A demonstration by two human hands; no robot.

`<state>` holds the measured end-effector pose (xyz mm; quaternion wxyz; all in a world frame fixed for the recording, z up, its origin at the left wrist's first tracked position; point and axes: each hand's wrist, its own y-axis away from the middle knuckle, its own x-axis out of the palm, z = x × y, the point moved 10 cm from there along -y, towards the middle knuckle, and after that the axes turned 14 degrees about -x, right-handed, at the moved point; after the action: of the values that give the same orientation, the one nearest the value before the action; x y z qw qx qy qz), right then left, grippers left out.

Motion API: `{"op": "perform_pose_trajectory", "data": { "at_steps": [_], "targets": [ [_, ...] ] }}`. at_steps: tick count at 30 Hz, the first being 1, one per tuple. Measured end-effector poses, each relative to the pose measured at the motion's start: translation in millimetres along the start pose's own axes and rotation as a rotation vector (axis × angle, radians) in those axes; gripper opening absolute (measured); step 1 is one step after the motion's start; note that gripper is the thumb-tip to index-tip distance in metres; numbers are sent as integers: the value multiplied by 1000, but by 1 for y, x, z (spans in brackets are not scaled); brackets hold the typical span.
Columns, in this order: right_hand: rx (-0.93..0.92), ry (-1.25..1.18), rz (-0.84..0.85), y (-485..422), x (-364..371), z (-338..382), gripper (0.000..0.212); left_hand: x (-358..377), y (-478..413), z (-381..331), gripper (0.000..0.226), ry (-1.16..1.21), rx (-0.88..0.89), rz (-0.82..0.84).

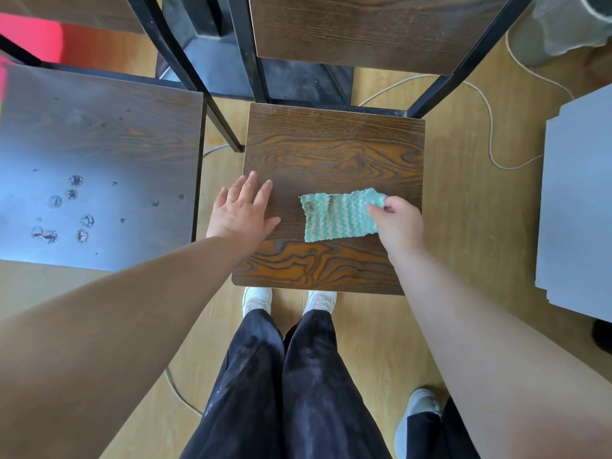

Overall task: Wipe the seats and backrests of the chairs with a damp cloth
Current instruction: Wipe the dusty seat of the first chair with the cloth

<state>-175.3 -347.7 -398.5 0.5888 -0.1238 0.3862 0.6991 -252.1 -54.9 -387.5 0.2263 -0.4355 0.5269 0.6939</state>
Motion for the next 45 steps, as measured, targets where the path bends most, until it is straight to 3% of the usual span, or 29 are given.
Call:
{"op": "perform_pose_trajectory", "data": {
  "at_steps": [4, 8, 11, 16, 22, 25, 29, 35, 45],
  "targets": [
    [-84, -72, 116, 9, 34, 26, 16, 2, 3, 9, 72, 4, -7, -9],
    [-107, -105, 242, 21, 75, 45, 34, 8, 6, 17, 73, 9, -2, -13],
    [-46, -94, 309, 30, 95, 42, 32, 14, 8, 26, 74, 11, -7, -6],
    [-145, 113, 95, 34, 82, 49, 25, 21, 11, 34, 74, 38, -18, 5],
    [-305, 480, 189, 36, 105, 65, 55, 25, 11, 32, 74, 70, -16, 7],
    [-360, 597, 179, 38, 111, 68, 49, 24, 8, 32, 73, 74, -8, 6],
    [-351, 475, 137, 28, 105, 71, 32, 23, 0, 35, 74, 64, -5, 4],
    [-371, 264, 83, 11, 62, 73, 32, 15, -14, 31, 74, 30, 3, -5],
    [-234, 277, -117, -79, -34, 59, 34, -14, -48, -40, 74, -10, 100, -26]
  ]
}}
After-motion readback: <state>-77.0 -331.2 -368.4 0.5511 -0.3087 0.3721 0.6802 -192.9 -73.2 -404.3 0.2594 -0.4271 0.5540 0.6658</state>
